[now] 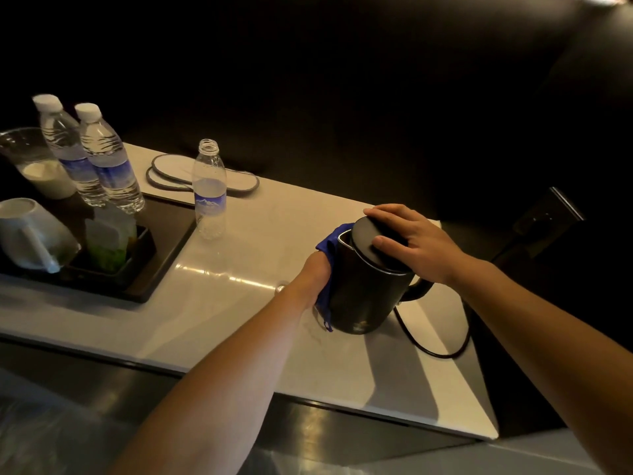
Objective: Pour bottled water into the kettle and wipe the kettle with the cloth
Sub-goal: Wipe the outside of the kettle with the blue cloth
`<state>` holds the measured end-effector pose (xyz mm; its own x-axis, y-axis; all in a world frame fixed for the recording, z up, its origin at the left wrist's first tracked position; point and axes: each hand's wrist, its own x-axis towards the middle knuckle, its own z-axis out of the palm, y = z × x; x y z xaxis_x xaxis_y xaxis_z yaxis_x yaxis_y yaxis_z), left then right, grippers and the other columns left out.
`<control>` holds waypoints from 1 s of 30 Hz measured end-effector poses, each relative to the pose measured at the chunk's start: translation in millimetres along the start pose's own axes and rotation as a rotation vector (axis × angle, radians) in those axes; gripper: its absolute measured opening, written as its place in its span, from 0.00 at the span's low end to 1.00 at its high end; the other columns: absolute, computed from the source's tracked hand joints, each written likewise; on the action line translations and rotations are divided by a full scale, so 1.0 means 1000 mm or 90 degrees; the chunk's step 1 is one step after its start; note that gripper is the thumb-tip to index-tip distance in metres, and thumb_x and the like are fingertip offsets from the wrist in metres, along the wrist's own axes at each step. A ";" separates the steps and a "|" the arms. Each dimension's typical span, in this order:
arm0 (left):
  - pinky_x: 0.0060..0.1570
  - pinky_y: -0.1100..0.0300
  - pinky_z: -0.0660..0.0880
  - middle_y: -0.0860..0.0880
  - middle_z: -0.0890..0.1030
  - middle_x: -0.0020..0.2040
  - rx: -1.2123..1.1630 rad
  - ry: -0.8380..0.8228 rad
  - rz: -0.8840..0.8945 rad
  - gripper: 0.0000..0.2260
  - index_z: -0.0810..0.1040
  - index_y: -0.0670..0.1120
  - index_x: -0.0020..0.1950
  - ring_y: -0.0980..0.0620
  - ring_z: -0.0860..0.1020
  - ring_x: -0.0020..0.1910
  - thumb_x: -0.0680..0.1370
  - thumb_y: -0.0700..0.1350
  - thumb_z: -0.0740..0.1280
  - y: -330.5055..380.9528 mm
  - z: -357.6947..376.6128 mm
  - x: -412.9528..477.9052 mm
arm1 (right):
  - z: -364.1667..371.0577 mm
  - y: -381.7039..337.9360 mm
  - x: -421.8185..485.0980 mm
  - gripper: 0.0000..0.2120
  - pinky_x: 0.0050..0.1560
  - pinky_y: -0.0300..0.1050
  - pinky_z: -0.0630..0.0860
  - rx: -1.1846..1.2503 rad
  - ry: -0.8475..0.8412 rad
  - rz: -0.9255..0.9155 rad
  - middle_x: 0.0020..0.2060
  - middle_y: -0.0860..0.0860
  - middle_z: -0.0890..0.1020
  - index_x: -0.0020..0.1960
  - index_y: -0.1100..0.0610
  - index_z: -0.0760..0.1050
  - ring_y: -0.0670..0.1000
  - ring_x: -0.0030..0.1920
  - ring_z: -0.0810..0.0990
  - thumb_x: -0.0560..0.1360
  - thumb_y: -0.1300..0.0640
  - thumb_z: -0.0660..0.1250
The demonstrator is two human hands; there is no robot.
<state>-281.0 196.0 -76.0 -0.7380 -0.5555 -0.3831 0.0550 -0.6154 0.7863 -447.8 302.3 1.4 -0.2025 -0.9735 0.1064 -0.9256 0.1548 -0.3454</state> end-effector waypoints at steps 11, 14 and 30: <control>0.60 0.57 0.77 0.42 0.77 0.66 -0.028 0.168 0.384 0.18 0.67 0.48 0.76 0.46 0.77 0.63 0.86 0.48 0.59 -0.093 0.033 -0.047 | 0.001 -0.002 -0.003 0.28 0.53 0.46 0.72 0.003 0.003 0.034 0.72 0.33 0.62 0.73 0.23 0.54 0.42 0.64 0.64 0.74 0.22 0.51; 0.61 0.65 0.72 0.48 0.73 0.67 0.028 0.203 0.413 0.20 0.62 0.48 0.78 0.56 0.75 0.64 0.86 0.41 0.56 -0.105 0.041 -0.058 | 0.002 -0.005 -0.004 0.31 0.54 0.49 0.73 -0.019 0.008 0.054 0.74 0.36 0.63 0.75 0.26 0.53 0.44 0.65 0.65 0.74 0.21 0.49; 0.50 0.55 0.76 0.50 0.84 0.43 0.079 0.257 0.300 0.10 0.83 0.56 0.48 0.51 0.82 0.43 0.81 0.50 0.62 -0.025 -0.065 -0.149 | 0.010 -0.023 -0.015 0.37 0.63 0.58 0.73 -0.057 0.086 0.116 0.77 0.48 0.67 0.80 0.43 0.58 0.55 0.71 0.70 0.77 0.26 0.49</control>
<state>-128.6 257.4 -70.1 -0.3408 -0.9329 -0.1163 0.2163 -0.1982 0.9560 -420.6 311.9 -1.6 -0.4038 -0.8978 0.1758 -0.8934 0.3456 -0.2871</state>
